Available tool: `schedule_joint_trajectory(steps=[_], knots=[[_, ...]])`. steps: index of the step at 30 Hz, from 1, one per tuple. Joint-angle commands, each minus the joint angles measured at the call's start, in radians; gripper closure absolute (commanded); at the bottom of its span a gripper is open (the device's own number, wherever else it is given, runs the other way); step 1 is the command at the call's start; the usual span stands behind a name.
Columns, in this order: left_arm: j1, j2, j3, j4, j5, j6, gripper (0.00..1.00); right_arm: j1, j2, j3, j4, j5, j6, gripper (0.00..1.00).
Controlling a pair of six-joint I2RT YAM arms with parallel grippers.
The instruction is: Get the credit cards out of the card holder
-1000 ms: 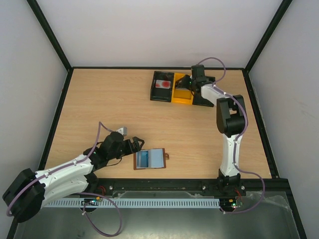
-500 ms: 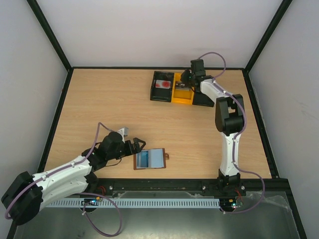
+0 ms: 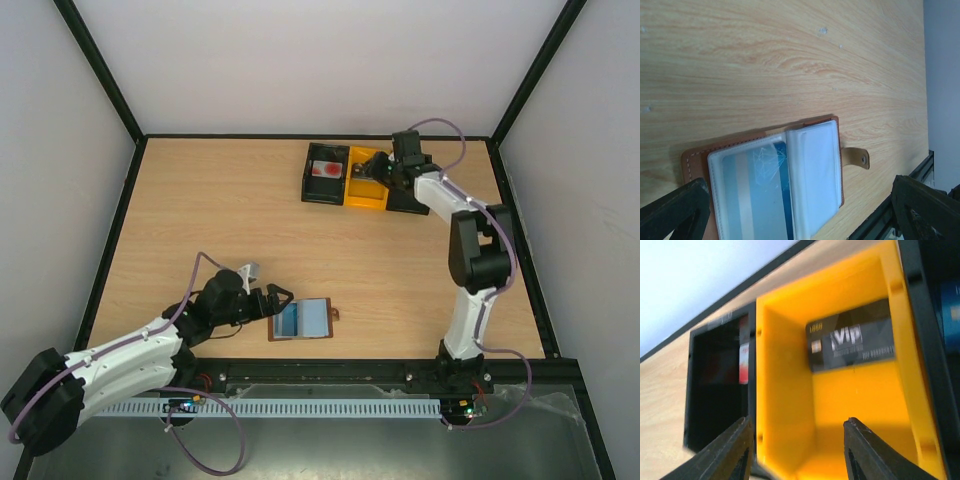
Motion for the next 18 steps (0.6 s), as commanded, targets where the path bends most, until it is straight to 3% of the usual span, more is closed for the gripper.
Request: schedule_joint_trajectory(steps=[1,10,18], knots=[[0.004,-0.006,-0.033,0.039,0.047,-0.032,0.0,0.005,-0.164,-0.192,0.099,-0.103,0.067,0.51],[0.003,-0.005,-0.035,0.023,0.063,-0.019,0.01,0.07,-0.471,-0.557,0.152,-0.134,0.065,0.51],[0.004,-0.01,-0.021,-0.016,0.029,-0.025,0.02,0.248,-0.693,-0.765,0.175,-0.093,0.123,0.52]])
